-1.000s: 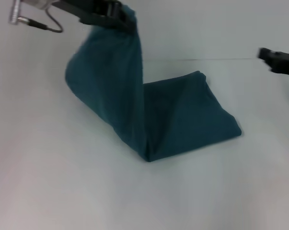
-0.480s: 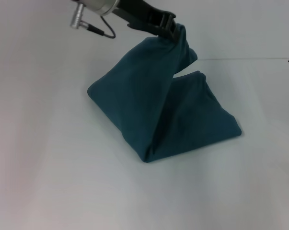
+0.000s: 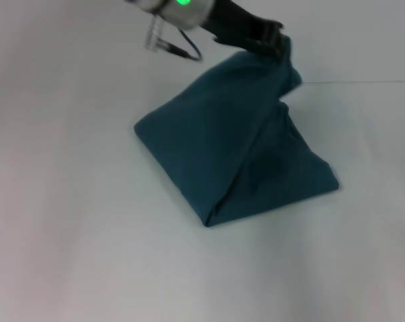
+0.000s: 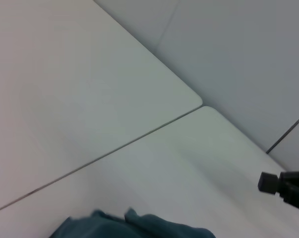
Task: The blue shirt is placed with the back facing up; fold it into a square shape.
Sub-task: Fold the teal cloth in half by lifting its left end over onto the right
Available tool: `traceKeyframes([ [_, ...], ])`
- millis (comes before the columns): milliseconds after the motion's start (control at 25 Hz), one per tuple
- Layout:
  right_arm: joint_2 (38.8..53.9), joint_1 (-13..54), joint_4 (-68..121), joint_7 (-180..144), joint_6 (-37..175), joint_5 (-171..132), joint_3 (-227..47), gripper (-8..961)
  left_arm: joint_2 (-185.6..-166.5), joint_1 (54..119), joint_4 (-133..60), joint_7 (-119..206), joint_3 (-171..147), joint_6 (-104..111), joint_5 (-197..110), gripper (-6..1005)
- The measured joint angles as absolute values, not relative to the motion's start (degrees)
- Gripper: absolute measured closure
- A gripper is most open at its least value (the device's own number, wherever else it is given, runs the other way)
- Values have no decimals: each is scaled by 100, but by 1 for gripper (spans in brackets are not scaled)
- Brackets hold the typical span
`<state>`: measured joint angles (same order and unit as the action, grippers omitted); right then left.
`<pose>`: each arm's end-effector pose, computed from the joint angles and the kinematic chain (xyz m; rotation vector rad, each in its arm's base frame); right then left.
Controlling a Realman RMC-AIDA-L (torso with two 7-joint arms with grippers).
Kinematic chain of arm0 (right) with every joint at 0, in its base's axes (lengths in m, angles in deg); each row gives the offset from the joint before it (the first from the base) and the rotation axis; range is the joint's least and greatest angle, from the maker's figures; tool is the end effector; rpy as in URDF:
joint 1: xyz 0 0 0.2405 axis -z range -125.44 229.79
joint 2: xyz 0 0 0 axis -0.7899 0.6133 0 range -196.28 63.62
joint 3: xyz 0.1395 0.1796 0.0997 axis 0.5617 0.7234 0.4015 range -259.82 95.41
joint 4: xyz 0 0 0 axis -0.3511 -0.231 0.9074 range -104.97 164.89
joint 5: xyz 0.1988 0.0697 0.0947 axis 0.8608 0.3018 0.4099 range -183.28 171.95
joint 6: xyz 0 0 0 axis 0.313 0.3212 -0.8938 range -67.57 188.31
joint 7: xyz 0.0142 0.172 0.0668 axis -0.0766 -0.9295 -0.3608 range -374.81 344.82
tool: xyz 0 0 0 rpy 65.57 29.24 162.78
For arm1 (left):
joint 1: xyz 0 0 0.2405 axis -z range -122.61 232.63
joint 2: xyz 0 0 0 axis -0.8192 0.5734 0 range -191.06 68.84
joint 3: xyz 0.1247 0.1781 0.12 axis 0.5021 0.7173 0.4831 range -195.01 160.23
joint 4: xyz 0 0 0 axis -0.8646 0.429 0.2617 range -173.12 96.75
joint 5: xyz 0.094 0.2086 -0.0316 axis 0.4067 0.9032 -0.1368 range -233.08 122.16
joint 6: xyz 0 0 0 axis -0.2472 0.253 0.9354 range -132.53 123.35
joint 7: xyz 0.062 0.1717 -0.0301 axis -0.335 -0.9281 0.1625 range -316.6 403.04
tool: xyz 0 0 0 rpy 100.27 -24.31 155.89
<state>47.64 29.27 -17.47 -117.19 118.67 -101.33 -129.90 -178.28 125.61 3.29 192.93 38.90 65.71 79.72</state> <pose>0.3128 0.4322 0.0811 -1.9816 1.0139 0.7002 -0.0115 0.4925 -0.0513 -2.6223 -1.0900 -0.2248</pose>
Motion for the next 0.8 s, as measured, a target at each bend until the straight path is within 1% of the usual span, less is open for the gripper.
traceKeyframes([
  [80, 4747, 2936, -1753, -11720, 11929, -10138, -12941, 951, -18051, 12519, 280, 19276, 3892, 6313, 7972, 958],
  [240, 4727, 2965, -1759, -11720, 12132, -10236, -12620, 951, -18437, 12461, -91, 19098, 4000, 5670, 7971, 957],
  [320, 4719, 2978, -1759, -11720, 12187, -10348, -12382, 951, -18528, 12479, -337, 19068, 4239, 5508, 7941, 944],
  [480, 4662, 3002, -1837, -11688, 12305, -10549, -12092, 951, -18573, 12504, -619, 19353, 4895, 5191, 7735, 917],
  [680, 4684, 3024, -2001, -11643, 12425, -10621, -12062, 947, -18536, 12432, -612, 19617, 5020, 4953, 7600, 884],
  [800, 4688, 3024, -2008, -11638, 12441, -10649, -12067, 941, -18482, 12332, -382, 19619, 5004, 4976, 7597, 755],
])
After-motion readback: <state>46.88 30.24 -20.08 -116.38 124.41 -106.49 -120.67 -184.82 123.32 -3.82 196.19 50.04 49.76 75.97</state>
